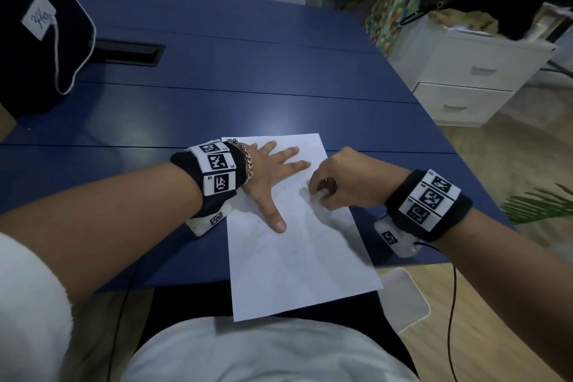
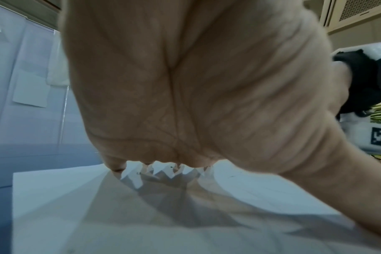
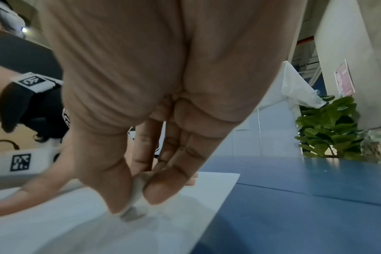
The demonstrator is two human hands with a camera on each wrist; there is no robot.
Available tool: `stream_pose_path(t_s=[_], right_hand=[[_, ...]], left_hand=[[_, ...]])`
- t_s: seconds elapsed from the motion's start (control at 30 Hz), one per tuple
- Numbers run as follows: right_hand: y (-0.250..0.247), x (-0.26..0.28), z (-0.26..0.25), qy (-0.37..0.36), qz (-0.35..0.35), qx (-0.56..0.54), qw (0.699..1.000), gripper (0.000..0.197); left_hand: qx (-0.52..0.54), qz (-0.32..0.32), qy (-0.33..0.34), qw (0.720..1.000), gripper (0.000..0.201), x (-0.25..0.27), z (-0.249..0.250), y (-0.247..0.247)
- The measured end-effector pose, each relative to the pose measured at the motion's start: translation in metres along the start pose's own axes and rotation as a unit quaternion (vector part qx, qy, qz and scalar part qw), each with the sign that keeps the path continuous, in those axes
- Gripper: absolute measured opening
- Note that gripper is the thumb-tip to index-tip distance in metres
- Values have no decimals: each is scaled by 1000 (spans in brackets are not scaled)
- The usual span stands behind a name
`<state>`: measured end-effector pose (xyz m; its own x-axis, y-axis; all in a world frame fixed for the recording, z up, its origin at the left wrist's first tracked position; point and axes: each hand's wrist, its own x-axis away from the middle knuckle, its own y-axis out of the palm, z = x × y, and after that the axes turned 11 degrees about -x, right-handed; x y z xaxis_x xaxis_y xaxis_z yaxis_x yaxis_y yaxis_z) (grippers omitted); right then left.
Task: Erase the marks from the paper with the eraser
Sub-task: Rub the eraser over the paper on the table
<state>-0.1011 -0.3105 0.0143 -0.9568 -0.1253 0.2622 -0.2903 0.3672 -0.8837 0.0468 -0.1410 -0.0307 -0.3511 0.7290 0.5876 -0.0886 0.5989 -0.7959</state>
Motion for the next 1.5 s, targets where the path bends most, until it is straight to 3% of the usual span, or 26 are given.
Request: stream_pose_path(t_s=[0.2,0.37,0.53,0.73,0.9,1.0,1.13,1.3,1.4,1.5], right_hand=[[0,-12,11,13,89,10,996,16],[17,1,-8,-28,13,23,999,7],[5,-3,9,26,89,11,996,17],[23,3,-16,-28,19,36,999,23],[8,-1,6,4,82,15,997,39],[7,-2,12,26,85,5,996,32],[4,-3,3,32,69,-20,997,9],[13,-22,-12,0,111,-14,994,10],[24,-17,-24,-33,62,-1,998,7],[17,-17,-25,-26,33,21,999,18]], left_hand=[[2,2,0,1000,160,2,1,0],[8,-4,-18,1000,159,5,6,2],[20,-8,-29,999,157,10,13,1],[36,-12,-50,998,158,16,19,2],[22,-9,-69,997,149,27,23,-2],[-1,15,-71,997,143,33,18,-3],[22,-4,-60,998,149,30,11,8],[33,-8,-59,998,149,29,10,9],[30,-12,-58,998,149,28,9,10],[30,-17,-61,998,149,27,9,10]])
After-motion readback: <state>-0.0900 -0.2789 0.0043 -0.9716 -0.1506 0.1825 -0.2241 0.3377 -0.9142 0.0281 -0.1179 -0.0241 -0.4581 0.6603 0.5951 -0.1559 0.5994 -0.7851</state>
